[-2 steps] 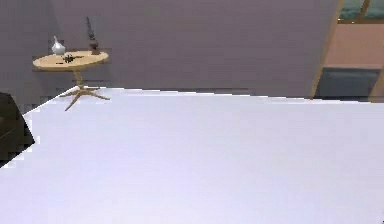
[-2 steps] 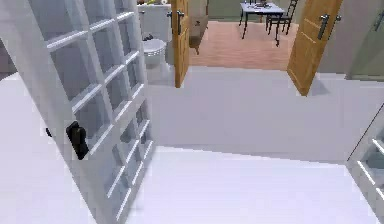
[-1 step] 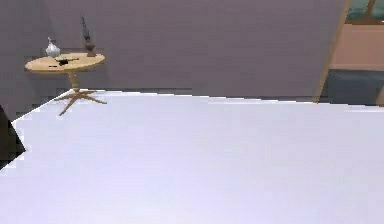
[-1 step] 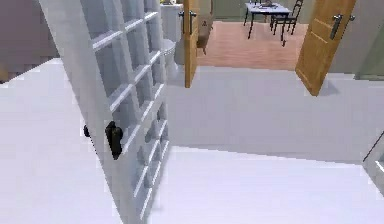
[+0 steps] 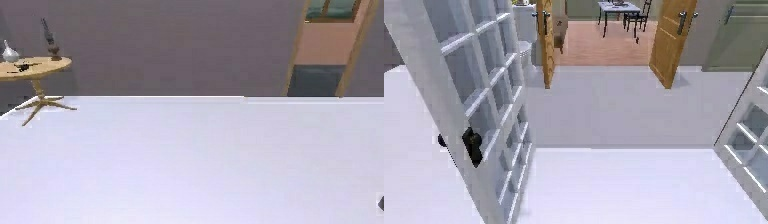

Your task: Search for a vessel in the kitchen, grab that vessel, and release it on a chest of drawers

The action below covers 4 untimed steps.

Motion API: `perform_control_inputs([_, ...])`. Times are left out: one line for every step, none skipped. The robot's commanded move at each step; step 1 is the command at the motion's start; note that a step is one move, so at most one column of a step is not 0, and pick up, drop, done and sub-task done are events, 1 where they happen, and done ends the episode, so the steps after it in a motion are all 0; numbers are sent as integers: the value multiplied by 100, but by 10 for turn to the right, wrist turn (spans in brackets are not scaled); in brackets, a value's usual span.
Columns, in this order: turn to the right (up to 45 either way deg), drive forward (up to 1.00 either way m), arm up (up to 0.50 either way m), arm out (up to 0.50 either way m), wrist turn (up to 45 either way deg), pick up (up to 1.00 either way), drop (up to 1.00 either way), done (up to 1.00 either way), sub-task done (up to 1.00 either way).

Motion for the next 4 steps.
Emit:
perform_control_inputs([0, 65, 0, 0, 0, 0, 0, 0, 0])
perform_control_inputs([390, 0, 0, 0, 0, 0, 0, 0, 0])
perform_control_inputs([0, 100, 0, 0, 0, 0, 0, 0, 0])
perform_control_inputs([0, 100, 0, 0, 0, 0, 0, 0, 0])
